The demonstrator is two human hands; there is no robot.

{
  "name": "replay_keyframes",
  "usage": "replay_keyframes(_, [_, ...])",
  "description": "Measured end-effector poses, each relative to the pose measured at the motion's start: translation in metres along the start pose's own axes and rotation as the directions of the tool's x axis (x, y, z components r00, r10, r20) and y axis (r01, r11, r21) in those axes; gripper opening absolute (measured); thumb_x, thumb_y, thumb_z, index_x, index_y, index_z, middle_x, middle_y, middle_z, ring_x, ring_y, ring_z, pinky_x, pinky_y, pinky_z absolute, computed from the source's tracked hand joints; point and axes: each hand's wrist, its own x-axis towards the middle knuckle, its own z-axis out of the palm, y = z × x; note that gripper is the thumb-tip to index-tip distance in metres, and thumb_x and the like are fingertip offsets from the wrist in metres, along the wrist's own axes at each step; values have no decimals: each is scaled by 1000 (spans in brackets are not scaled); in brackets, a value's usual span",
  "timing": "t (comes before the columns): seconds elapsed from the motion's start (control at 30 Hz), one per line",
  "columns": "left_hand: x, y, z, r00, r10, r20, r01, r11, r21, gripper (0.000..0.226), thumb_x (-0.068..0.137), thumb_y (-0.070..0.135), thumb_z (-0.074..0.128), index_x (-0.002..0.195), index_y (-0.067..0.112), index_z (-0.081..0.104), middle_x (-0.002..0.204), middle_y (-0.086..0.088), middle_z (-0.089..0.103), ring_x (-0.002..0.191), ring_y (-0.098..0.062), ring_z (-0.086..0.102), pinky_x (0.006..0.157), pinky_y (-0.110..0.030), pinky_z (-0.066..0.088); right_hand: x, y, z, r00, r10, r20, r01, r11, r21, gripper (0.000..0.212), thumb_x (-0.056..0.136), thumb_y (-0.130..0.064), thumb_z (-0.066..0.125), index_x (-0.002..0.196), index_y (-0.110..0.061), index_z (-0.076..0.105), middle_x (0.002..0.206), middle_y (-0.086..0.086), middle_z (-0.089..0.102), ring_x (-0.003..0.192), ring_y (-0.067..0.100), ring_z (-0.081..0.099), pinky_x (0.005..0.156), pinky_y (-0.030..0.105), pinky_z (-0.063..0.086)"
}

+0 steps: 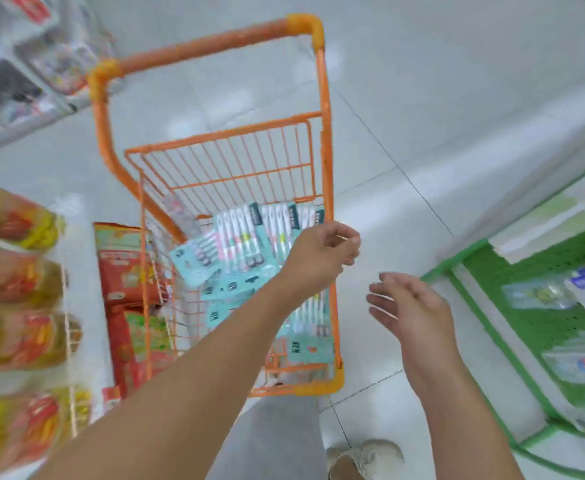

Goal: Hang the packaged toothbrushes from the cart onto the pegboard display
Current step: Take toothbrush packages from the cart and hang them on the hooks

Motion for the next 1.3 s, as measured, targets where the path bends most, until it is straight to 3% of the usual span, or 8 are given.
replay_keyframes(0.2, [-4, -29, -149, 896, -146, -420, 274, 925, 263, 41, 89, 34, 72, 122, 13, 58, 110, -7, 65, 85, -23, 64, 75, -34, 54, 14, -29, 138, 960, -80, 270, 157, 948, -278, 20, 89, -12, 73, 108, -9, 68, 91, 4, 70, 80, 18, 67, 69, 32, 59])
replay_keyframes(0.4, [38, -108, -214, 922, -259, -287, 387, 643, 661, 97, 82, 42, 77, 155, 7, 22, 158, -16, 25, 146, -34, 27, 115, -44, 36, 80, 10, 208, 934, 34, 356, 275, 567, -777, 76, 80, -26, 85, 144, -12, 45, 142, 9, 52, 124, 30, 56, 89, 34, 47])
replay_keyframes(0.6, [94, -126, -243, 794, -229, -564, 364, 921, 138, 95, 83, 42, 76, 153, 6, 22, 154, -15, 33, 142, -32, 36, 115, -46, 37, 112, 28, 255, 942, 30, 334, 256, 580, -773, 71, 88, -30, 78, 147, -14, 44, 146, 7, 50, 130, 25, 52, 89, 30, 44])
replay_keyframes(0.83, [194, -112, -270, 536, -569, -624, 360, 822, -441, 73, 72, 59, 71, 126, 12, 54, 118, -3, 65, 106, -27, 65, 93, -41, 55, 140, 25, 289, 920, -9, 392, 353, 454, -818, 60, 89, -29, 75, 141, -13, 50, 140, 6, 54, 126, 26, 54, 100, 39, 49])
replay_keyframes(0.97, [216, -109, -273, 536, -508, -674, 307, 861, -405, 44, 91, 46, 59, 121, 14, 62, 113, -1, 69, 99, -21, 68, 84, -32, 58, 144, 29, 253, 942, 6, 336, 321, 282, -904, 76, 85, -36, 78, 147, -12, 43, 146, 10, 47, 131, 29, 49, 102, 35, 41])
replay_keyframes(1.1, [171, -75, -249, 614, 71, -786, 98, 981, 166, 29, 83, 39, 69, 89, 15, 53, 87, 0, 58, 75, -18, 53, 61, -29, 37, 129, 26, 227, 911, -70, 407, 410, 272, -871, 61, 90, -28, 74, 144, -14, 48, 146, 8, 48, 134, 24, 47, 109, 32, 36])
replay_keyframes(1.2, [128, -50, -245, 761, 256, -597, -125, 959, 253, 32, 75, 32, 74, 85, 16, 48, 77, 2, 55, 65, -11, 48, 57, -25, 38, 111, 14, 216, 896, -202, 395, 443, 422, -791, 52, 89, -18, 75, 137, -17, 56, 137, 1, 57, 121, 17, 56, 103, 35, 50])
replay_keyframes(1.3, [90, -15, -224, 986, 71, -148, -60, 995, 79, 42, 82, 33, 77, 95, 3, 50, 92, -21, 62, 75, -25, 61, 64, -32, 55, 83, -19, 206, 929, -208, 305, 357, 722, -593, 60, 83, -8, 78, 135, -25, 55, 131, -6, 59, 115, 9, 60, 90, 27, 57])
